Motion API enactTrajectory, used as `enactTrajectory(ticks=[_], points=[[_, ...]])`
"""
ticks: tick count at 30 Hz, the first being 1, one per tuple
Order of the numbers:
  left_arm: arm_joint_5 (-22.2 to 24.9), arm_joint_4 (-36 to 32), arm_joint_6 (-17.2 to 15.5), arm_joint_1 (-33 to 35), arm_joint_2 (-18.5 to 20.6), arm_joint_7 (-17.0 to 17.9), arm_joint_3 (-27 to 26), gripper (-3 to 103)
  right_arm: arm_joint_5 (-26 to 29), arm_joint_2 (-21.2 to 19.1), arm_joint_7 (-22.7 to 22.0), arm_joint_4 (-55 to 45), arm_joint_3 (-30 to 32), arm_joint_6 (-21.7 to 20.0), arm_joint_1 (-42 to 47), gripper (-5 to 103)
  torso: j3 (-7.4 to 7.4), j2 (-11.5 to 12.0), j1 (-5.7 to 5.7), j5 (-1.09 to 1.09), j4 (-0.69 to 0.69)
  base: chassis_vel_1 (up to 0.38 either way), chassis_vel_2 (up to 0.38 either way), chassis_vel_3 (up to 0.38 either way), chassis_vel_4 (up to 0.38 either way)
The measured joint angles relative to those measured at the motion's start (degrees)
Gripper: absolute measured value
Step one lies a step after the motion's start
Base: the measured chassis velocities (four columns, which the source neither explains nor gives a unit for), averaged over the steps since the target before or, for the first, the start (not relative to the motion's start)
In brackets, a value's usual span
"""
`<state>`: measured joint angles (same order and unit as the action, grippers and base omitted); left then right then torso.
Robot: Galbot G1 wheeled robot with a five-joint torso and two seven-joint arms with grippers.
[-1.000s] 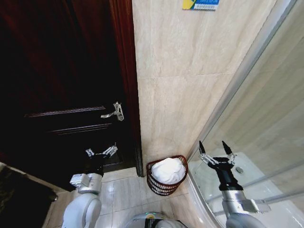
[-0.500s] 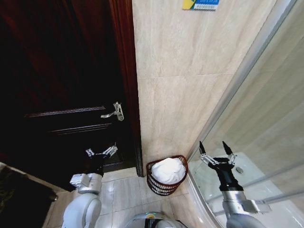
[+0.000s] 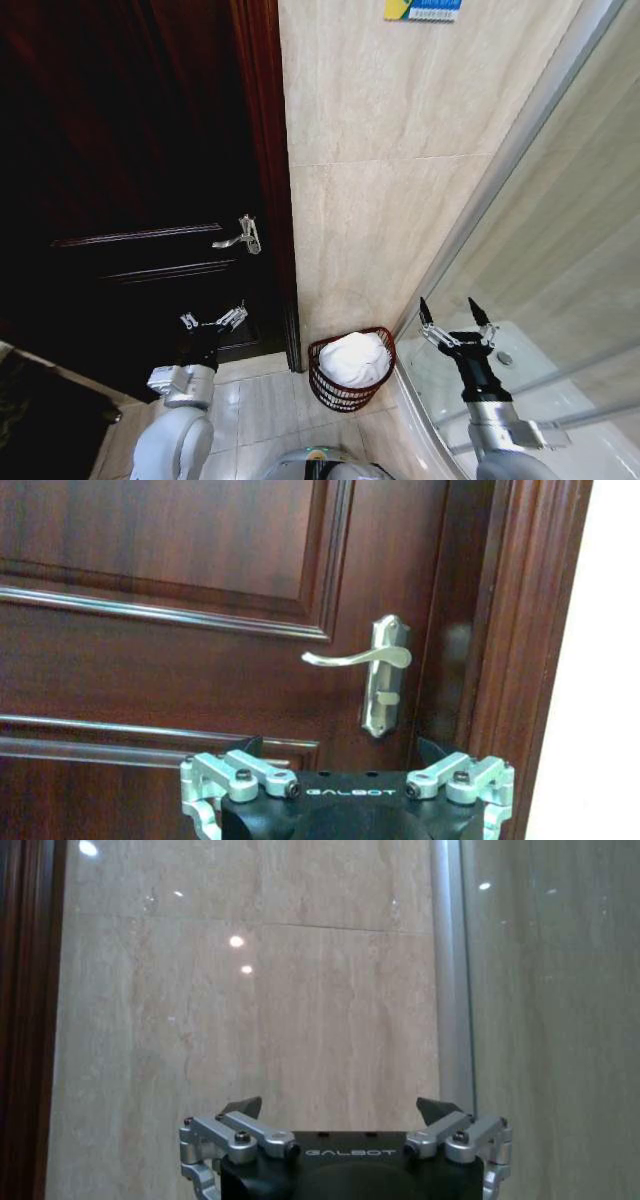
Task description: Discard the used towel into the hamper.
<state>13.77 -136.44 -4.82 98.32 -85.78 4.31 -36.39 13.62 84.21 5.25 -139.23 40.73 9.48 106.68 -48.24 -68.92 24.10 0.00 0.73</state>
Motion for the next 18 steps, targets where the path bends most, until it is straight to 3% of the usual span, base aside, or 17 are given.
enactTrajectory(ticks=[18], points=[[0.00,0.00,0.00,0.00,0.00,0.00,0.00,100,0.04,-0.02,-0.03,0.07,0.00,-0.01,-0.01,100,0.00,0.00,0.00,0.00,0.00,0.020,0.016,0.024,0.017]])
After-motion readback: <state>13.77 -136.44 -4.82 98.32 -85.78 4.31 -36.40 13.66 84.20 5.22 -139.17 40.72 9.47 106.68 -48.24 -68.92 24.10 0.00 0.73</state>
